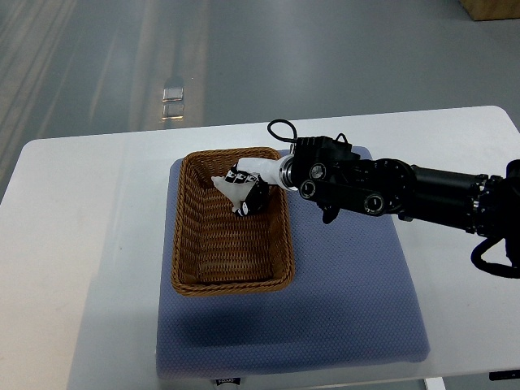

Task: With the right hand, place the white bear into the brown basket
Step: 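Carry the bear over the brown basket and lower it inside, then open the right hand to release the bear and lift away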

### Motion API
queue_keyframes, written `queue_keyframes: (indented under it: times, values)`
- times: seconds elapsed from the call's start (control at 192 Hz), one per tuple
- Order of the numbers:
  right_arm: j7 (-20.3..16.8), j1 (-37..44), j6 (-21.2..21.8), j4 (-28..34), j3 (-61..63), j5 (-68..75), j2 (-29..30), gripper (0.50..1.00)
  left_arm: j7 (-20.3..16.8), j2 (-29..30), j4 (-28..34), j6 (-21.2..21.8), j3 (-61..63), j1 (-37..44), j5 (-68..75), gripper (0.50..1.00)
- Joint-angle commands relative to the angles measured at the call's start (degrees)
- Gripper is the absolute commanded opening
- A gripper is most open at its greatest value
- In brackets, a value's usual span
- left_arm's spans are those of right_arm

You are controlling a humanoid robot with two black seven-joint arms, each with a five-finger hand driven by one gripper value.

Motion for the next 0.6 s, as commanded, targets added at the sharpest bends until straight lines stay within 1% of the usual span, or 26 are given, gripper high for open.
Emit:
queue_keyframes:
  times: [0.0, 0.021, 0.12, 0.177, 0.292, 0.443, 0.527, 0.595]
  values:
    - [0.0, 0.0, 0.1, 0.0, 0.9, 0.0, 0.0, 0.891, 0.0, 0.0, 0.2, 0.0, 0.0, 0.0, 0.0, 1.0]
    - [0.0, 0.0, 0.1, 0.0, 1.1, 0.0, 0.0, 0.899, 0.0, 0.0, 0.2, 0.0, 0.0, 0.0, 0.0, 1.0]
    - [0.0, 0.3, 0.1, 0.0, 1.9, 0.0, 0.0, 0.901, 0.0, 0.0, 0.3, 0.0, 0.0, 0.0, 0.0, 1.0]
    - [0.0, 0.5, 0.1, 0.0, 3.2, 0.0, 0.0, 0.915, 0.0, 0.0, 0.2, 0.0, 0.0, 0.0, 0.0, 1.0]
    - [0.0, 0.7, 0.1, 0.0, 6.5, 0.0, 0.0, 0.917, 0.0, 0.0, 0.2, 0.0, 0.0, 0.0, 0.0, 1.0]
    - [0.1, 0.6, 0.1, 0.0, 12.8, 0.1, 0.0, 0.917, -0.1, 0.0, 0.2, 0.0, 0.0, -0.1, 0.0, 1.0]
    - [0.8, -0.1, -0.1, 0.0, 17.7, 0.2, 0.0, 0.917, 0.0, 0.0, 0.2, 0.0, 0.0, 0.0, 0.0, 1.0]
    - [1.9, -1.6, -0.5, 0.0, 23.7, 0.4, -2.2, 0.917, -0.1, 0.0, 0.2, 0.0, 0.0, 0.0, 0.0, 1.0]
